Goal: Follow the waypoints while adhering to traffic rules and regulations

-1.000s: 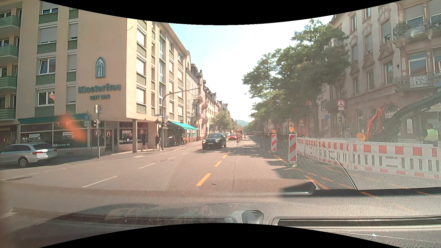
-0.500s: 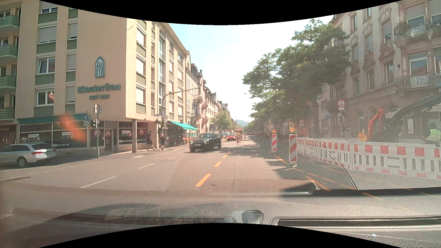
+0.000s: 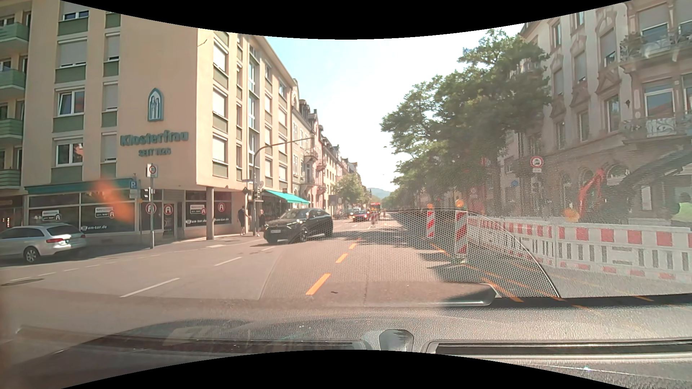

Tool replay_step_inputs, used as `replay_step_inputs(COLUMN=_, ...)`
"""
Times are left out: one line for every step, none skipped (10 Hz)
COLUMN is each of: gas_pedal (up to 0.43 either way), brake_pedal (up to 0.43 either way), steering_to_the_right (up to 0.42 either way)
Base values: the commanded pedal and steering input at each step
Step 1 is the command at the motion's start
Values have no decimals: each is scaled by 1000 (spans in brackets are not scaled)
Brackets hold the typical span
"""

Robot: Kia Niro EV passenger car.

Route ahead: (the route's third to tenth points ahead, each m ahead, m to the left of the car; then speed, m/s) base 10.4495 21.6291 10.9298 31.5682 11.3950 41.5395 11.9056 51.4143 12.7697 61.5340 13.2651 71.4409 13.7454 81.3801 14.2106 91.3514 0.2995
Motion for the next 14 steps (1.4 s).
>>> replay_step_inputs(gas_pedal=0, brake_pedal=24, steering_to_the_right=-1)
replay_step_inputs(gas_pedal=0, brake_pedal=24, steering_to_the_right=-1)
replay_step_inputs(gas_pedal=0, brake_pedal=24, steering_to_the_right=-1)
replay_step_inputs(gas_pedal=0, brake_pedal=24, steering_to_the_right=-1)
replay_step_inputs(gas_pedal=0, brake_pedal=30, steering_to_the_right=-1)
replay_step_inputs(gas_pedal=0, brake_pedal=30, steering_to_the_right=-1)
replay_step_inputs(gas_pedal=0, brake_pedal=30, steering_to_the_right=-1)
replay_step_inputs(gas_pedal=0, brake_pedal=30, steering_to_the_right=-1)
replay_step_inputs(gas_pedal=0, brake_pedal=37, steering_to_the_right=-1)
replay_step_inputs(gas_pedal=0, brake_pedal=37, steering_to_the_right=-1)
replay_step_inputs(gas_pedal=0, brake_pedal=37, steering_to_the_right=-1)
replay_step_inputs(gas_pedal=0, brake_pedal=37, steering_to_the_right=-1)
replay_step_inputs(gas_pedal=0, brake_pedal=37, steering_to_the_right=-1)
replay_step_inputs(gas_pedal=0, brake_pedal=43, steering_to_the_right=-1)
